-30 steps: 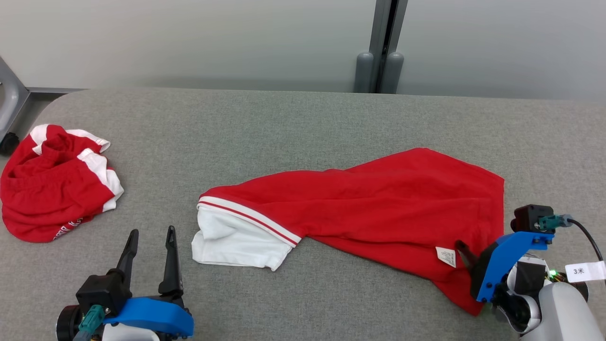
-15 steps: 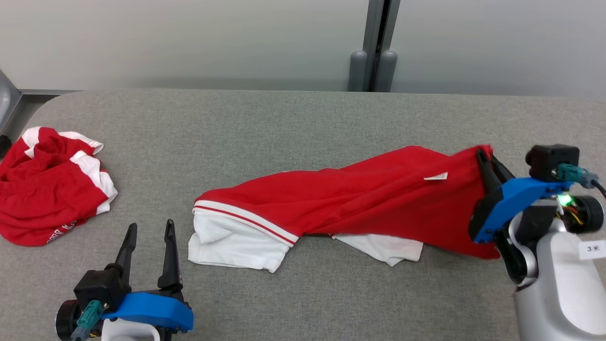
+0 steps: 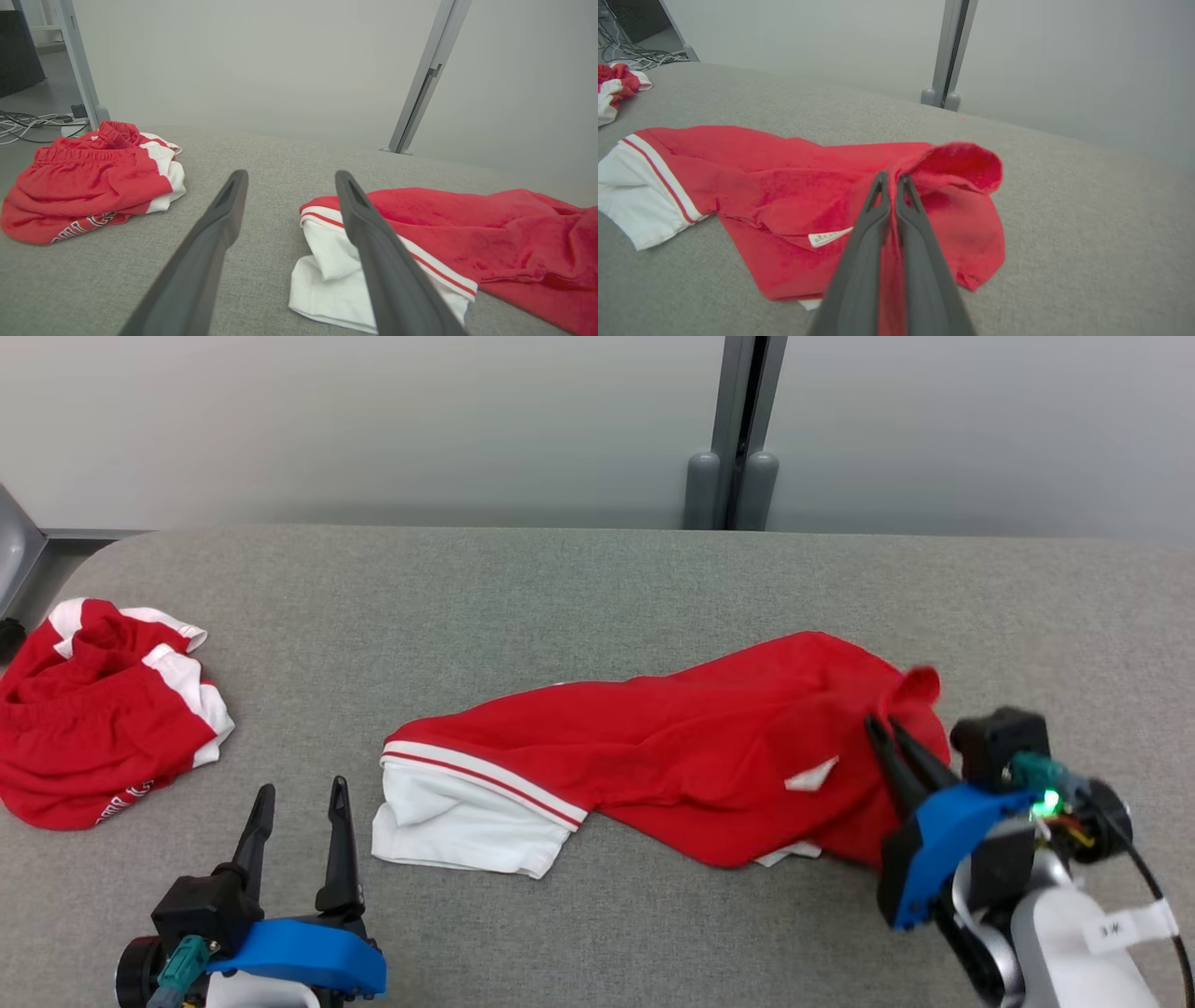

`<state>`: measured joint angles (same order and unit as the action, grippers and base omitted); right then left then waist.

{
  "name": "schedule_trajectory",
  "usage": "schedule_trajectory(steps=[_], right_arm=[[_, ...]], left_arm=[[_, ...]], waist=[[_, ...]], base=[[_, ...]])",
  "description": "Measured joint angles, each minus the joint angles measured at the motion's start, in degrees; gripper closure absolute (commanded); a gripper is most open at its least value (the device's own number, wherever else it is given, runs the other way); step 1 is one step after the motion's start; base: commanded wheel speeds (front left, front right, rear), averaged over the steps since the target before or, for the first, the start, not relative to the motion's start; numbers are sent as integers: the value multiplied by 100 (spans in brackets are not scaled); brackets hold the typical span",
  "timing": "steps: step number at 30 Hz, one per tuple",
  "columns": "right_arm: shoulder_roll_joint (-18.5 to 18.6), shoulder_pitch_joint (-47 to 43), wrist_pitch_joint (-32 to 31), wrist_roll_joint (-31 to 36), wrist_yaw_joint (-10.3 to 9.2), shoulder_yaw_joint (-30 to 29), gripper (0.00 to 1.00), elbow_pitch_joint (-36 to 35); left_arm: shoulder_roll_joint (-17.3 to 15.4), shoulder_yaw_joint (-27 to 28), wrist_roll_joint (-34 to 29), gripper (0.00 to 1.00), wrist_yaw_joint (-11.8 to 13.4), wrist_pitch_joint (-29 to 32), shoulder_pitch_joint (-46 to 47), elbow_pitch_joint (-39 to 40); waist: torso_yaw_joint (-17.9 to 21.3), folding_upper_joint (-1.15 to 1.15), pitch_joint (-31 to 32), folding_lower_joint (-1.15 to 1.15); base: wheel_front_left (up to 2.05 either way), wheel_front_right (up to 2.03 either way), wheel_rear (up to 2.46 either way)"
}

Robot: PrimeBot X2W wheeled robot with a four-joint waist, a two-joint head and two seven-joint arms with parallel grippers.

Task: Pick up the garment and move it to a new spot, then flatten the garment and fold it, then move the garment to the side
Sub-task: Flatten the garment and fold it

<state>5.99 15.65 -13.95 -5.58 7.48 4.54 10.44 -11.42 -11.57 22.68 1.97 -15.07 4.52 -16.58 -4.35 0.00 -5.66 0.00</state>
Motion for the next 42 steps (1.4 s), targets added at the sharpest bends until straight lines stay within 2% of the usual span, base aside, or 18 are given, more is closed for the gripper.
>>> schedule_trajectory(steps=[7,8,9,13,17,21,24,30,37,42], right_arm=[[24,-1545,-543,-230,1,352,100,-693],[16,-1714,-661,-288,0,394,5,-754],[10,-1853,-798,-352,0,447,0,-802],[-25,-2200,-1237,-727,1,511,0,-1158],[-114,-2166,-1203,-691,0,-392,0,-1745],[-211,-1745,-1378,-456,0,-1100,0,-1811],[-245,-1143,-1640,-404,0,-1313,0,-1337],[-271,38,-2070,-51,1,-1545,0,77],[-304,830,-2102,327,0,-1831,0,1452],[-307,1175,-2041,259,0,-1778,0,2207]], left_arm=[[-15,40,3,0,-9,0,-80,-9],[-21,43,4,0,-9,0,-85,-16],[-24,46,7,0,-9,0,-88,-24],[-57,46,7,0,-29,1,-91,-36],[-71,35,7,0,-34,0,-90,-45],[-69,18,7,0,-33,0,-89,-41],[-74,5,5,0,-33,0,-76,-27],[-83,-31,-13,0,-33,1,61,55],[-121,-74,-77,0,-1,13,215,141],[-142,-104,-101,0,-8,18,289,148]], waist=[[144,0,53,0],[168,0,66,0],[191,0,82,0],[267,0,126,0],[298,0,151,0],[297,0,128,0],[287,0,62,1],[190,1,-150,1],[0,1,-473,1],[-122,2,-618,1]], base=[[0,0,0],[0,0,0],[0,0,0],[0,0,0],[0,0,0],[0,0,0],[0,0,0],[0,0,0],[0,0,0],[0,0,0]])
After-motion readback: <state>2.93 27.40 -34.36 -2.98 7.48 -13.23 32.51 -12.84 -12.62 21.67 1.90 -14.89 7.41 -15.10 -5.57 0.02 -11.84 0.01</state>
